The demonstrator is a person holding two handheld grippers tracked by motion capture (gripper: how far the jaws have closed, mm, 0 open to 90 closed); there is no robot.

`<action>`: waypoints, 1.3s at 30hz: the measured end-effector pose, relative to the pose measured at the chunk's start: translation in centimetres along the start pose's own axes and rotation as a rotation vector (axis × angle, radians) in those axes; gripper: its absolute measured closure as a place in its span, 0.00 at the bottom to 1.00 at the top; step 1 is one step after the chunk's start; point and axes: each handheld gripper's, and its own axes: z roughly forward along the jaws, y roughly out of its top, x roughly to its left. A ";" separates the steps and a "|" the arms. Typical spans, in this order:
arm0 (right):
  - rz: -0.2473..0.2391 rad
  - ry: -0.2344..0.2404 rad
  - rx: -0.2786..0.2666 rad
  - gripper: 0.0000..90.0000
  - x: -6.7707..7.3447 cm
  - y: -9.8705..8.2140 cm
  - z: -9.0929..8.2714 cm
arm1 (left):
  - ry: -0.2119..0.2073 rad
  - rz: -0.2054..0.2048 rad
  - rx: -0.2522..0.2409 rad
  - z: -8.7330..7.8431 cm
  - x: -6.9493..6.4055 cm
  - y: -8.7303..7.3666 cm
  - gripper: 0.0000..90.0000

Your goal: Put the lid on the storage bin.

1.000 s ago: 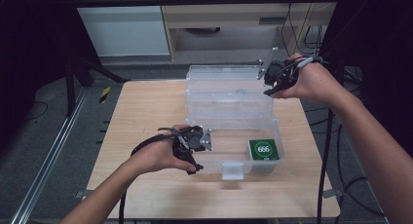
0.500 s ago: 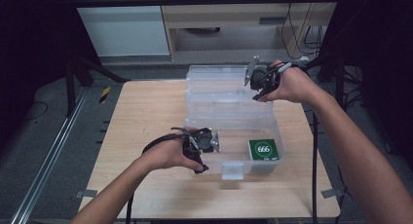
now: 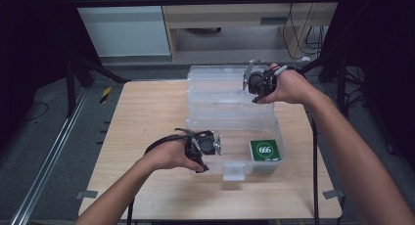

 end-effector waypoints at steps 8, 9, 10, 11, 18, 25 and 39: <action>-0.026 0.005 0.016 0.82 0.2 0.4 0.5 | -0.014 -0.008 0.011 0.0 0.0 -0.1 0.60; -0.025 0.006 0.021 0.84 0.2 0.5 0.4 | -0.008 -0.009 0.008 0.0 0.1 -0.2 0.63; -0.024 0.005 0.018 0.84 0.3 0.5 0.4 | -0.009 -0.014 0.001 0.0 0.1 -0.2 0.65; -0.027 0.004 0.020 0.85 0.3 0.5 0.4 | -0.013 -0.016 -0.002 0.0 0.1 -0.3 0.67; -0.036 0.001 0.017 0.88 0.6 0.6 0.3 | -0.030 -0.028 -0.009 0.9 -0.2 -1.0 0.77; -0.036 -0.002 0.015 0.88 0.6 0.7 0.4 | -0.040 -0.045 -0.031 1.6 -0.2 -1.3 0.90; -0.052 -0.009 0.017 0.90 0.8 0.7 0.3 | -0.017 -0.077 -0.038 1.6 -0.6 -1.3 0.93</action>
